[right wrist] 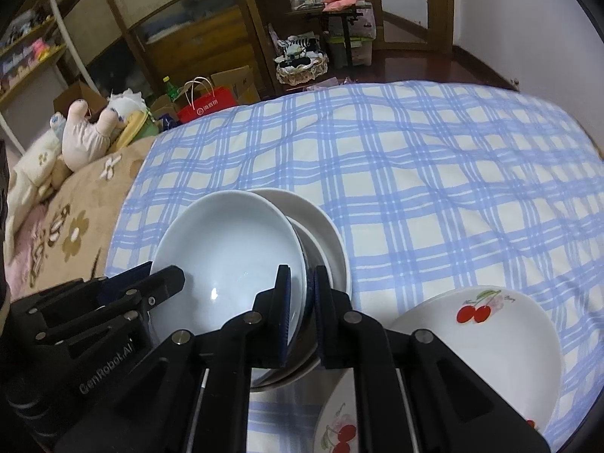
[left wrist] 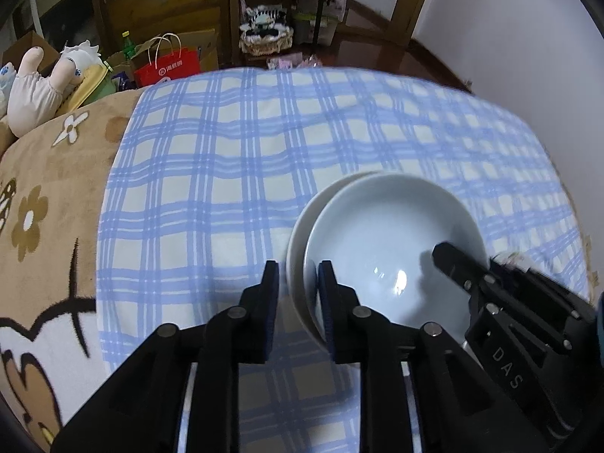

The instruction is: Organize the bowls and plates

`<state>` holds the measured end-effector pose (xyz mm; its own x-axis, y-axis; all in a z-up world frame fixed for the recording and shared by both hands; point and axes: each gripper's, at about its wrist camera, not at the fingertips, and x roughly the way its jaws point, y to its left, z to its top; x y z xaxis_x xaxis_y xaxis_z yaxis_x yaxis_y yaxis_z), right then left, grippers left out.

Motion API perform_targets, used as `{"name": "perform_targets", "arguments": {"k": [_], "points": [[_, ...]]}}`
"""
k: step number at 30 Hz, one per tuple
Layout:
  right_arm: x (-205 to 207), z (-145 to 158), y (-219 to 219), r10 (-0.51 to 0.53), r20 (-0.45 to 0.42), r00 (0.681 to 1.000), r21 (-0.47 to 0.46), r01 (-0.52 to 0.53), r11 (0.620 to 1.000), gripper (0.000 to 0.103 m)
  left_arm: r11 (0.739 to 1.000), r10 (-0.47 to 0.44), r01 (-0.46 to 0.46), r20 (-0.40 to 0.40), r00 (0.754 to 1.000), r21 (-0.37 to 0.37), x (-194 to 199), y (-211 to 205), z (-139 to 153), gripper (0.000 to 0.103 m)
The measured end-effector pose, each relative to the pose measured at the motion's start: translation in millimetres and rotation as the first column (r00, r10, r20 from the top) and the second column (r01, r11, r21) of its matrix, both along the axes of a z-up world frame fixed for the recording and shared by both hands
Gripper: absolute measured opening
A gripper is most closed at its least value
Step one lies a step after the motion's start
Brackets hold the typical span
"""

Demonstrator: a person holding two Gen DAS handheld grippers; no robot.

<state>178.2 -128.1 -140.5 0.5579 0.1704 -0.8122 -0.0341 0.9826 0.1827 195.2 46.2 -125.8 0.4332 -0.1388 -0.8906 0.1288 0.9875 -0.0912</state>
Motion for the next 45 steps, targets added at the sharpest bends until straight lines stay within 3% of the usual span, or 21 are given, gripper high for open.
{"name": "perform_targets", "arguments": {"k": [3,8,14,17,20,24,27,29,38,45], "points": [[-0.2,2.5,0.6,-0.001,-0.002,1.000,0.009,0.001,1.000,0.014,1.000,-0.013,0.013,-0.014,1.000,0.016,-2.9,-1.2,-1.2,0.024],[-0.4,4.9,-3.0,-0.001,-0.003,1.000,0.037,0.001,0.999,0.018,0.999,0.007,-0.008,0.024,1.000,0.040,-6.4,4.1,8.4,0.045],[-3.8,10.9,-7.2,0.001,0.000,1.000,0.069,-0.001,0.998,0.024,0.996,0.038,-0.042,0.056,0.998,0.072,-2.4,14.7,18.3,0.050],[-8.8,21.1,-9.8,-0.023,0.042,0.999,0.053,0.021,0.998,0.050,0.995,0.059,-0.062,0.052,0.997,0.073,1.9,21.2,19.0,0.054],[-11.9,31.9,-13.6,-0.022,0.074,0.997,0.055,0.018,0.998,0.059,0.995,0.083,-0.084,0.024,0.996,0.045,4.8,29.2,17.4,0.066],[-15.7,44.0,-21.8,-0.044,0.110,0.993,0.019,0.042,0.999,0.092,0.993,0.109,-0.109,0.004,0.994,0.042,5.5,37.2,14.3,0.077],[-18.1,54.2,-32.4,-0.095,0.130,0.987,-0.016,0.098,0.995,0.095,0.991,0.128,-0.127,-0.010,0.992,0.051,6.2,42.3,12.6,0.079],[-19.6,58.0,-37.6,-0.100,0.141,0.985,-0.028,0.105,0.994,0.103,0.989,0.140,-0.139,-0.015,0.990,0.051,5.9,45.9,12.0,0.082],[-18.1,52.1,-53.1,-0.112,0.111,0.987,-0.043,0.117,0.992,0.103,0.988,0.151,-0.149,-0.046,0.987,0.049,7.2,54.2,8.1,0.084],[-13.4,36.9,-54.2,-0.112,0.080,0.991,-0.125,0.121,0.985,0.103,0.986,0.160,-0.157,-0.054,0.986,0.059,10.3,55.8,2.0,0.084]]}}
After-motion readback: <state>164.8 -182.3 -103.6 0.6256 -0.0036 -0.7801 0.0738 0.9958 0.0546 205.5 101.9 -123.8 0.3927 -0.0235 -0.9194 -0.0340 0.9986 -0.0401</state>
